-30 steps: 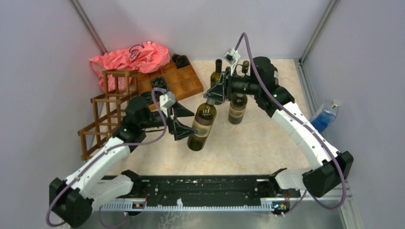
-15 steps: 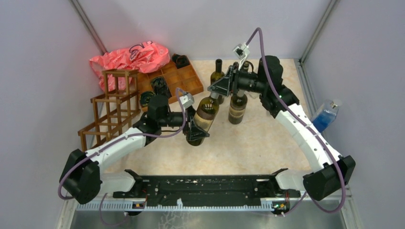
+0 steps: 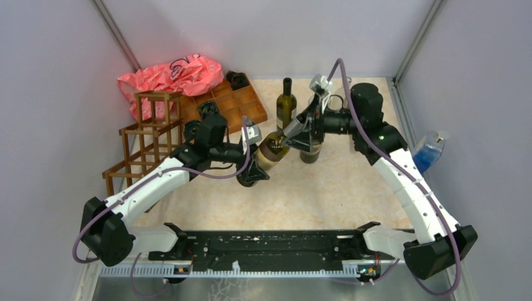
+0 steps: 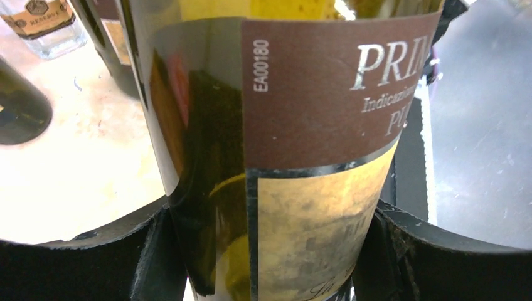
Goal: Put the wine bottle on the wine rack
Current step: Pick up the wine bottle from the center of the board, then place the wine bottle in the wine rack.
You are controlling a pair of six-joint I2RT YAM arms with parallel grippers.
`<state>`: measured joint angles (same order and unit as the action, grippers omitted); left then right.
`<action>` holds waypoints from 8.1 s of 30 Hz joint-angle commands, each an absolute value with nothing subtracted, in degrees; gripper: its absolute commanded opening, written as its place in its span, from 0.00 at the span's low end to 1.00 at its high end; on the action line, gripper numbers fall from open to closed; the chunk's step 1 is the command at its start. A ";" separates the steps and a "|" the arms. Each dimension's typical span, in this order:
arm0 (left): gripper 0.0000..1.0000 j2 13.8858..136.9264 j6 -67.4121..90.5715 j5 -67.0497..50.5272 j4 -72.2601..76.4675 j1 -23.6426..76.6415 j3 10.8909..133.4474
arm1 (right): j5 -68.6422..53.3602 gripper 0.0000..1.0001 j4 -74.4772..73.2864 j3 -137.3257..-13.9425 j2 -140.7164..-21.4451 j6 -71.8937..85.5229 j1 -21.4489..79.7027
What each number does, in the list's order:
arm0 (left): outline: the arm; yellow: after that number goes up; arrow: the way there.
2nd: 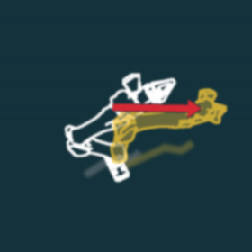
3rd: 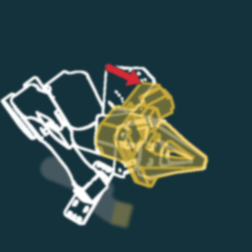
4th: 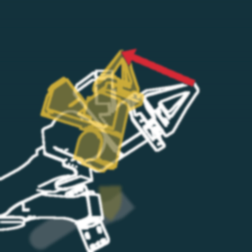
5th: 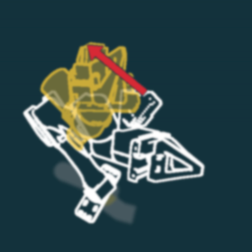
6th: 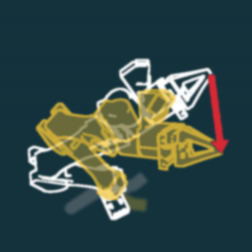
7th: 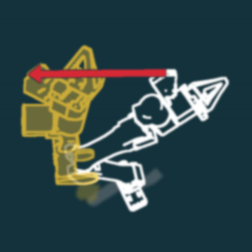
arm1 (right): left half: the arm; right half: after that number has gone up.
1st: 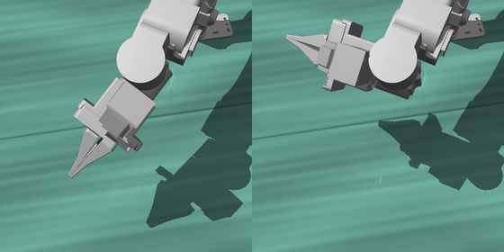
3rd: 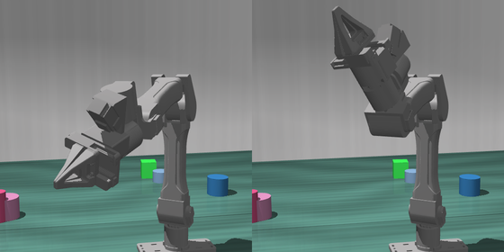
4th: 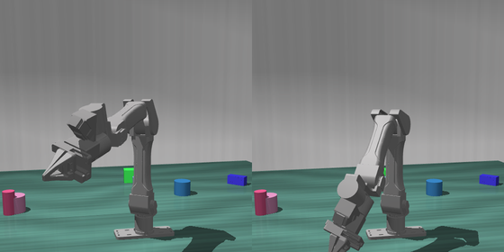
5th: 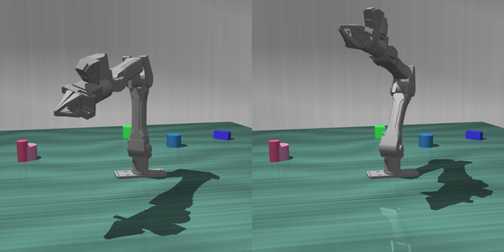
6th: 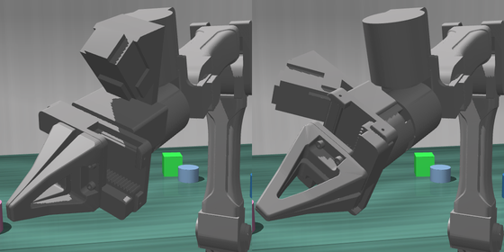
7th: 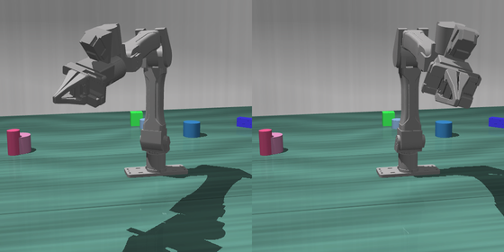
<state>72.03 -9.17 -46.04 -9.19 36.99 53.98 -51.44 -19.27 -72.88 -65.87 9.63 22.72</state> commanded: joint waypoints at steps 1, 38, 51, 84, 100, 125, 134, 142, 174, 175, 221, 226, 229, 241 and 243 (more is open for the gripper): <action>0.00 69.56 -24.91 -45.59 -22.75 37.10 58.66 | -56.69 0.92 -37.51 -76.52 -63.51 -12.70 22.94; 0.00 81.54 -49.88 -28.95 -54.44 43.69 74.96 | -39.65 0.61 -67.20 -83.70 -82.37 -30.64 35.98; 0.00 81.74 -49.69 -27.79 -53.82 43.68 75.07 | -39.64 0.39 -70.11 -82.43 -82.84 -33.24 36.28; 0.99 49.85 -13.17 -6.65 -29.28 43.68 69.69 | -53.22 0.00 -49.00 -70.57 -68.16 -18.52 33.48; 0.99 65.61 7.11 1.07 -16.26 43.68 96.95 | -49.05 0.00 -28.92 -65.10 -67.81 -7.18 35.85; 0.99 64.23 3.85 7.47 -20.66 43.68 96.52 | -37.98 0.00 14.82 -48.87 -74.02 7.58 46.92; 0.99 63.40 3.52 9.81 -21.44 43.68 94.49 | -36.76 0.00 24.43 -48.98 -80.60 9.62 49.32; 0.99 62.54 2.98 11.84 -22.11 43.68 93.41 | -35.14 0.00 28.70 -48.90 -84.27 10.37 50.76; 0.99 63.62 -4.25 14.34 -26.29 43.68 100.37 | -29.61 0.00 38.72 -56.06 -100.78 15.16 58.45; 0.99 63.60 -4.41 14.41 -26.54 43.68 100.37 | -29.66 0.00 38.01 -56.77 -101.34 14.90 58.45; 0.99 64.08 -2.64 13.74 -26.97 43.73 99.14 | -41.80 0.00 14.79 -89.53 -121.21 14.17 57.92; 0.99 64.42 -2.71 13.86 -26.94 43.68 99.23 | -41.84 0.00 12.02 -95.89 -125.22 15.70 58.26; 0.99 64.48 -2.64 13.86 -27.06 43.68 99.15 | -41.74 0.00 11.75 -98.34 -126.90 16.63 58.38; 0.99 65.12 -2.28 13.28 -26.93 43.68 99.51 | -42.01 0.00 9.49 -107.78 -132.90 21.08 59.89; 0.99 65.44 -2.32 12.93 -27.06 43.68 99.85 | -42.31 0.00 8.62 -108.70 -133.42 21.26 60.07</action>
<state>64.88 -2.74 13.63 -27.05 43.42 98.76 -39.13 2.35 -102.30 -134.37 20.23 58.94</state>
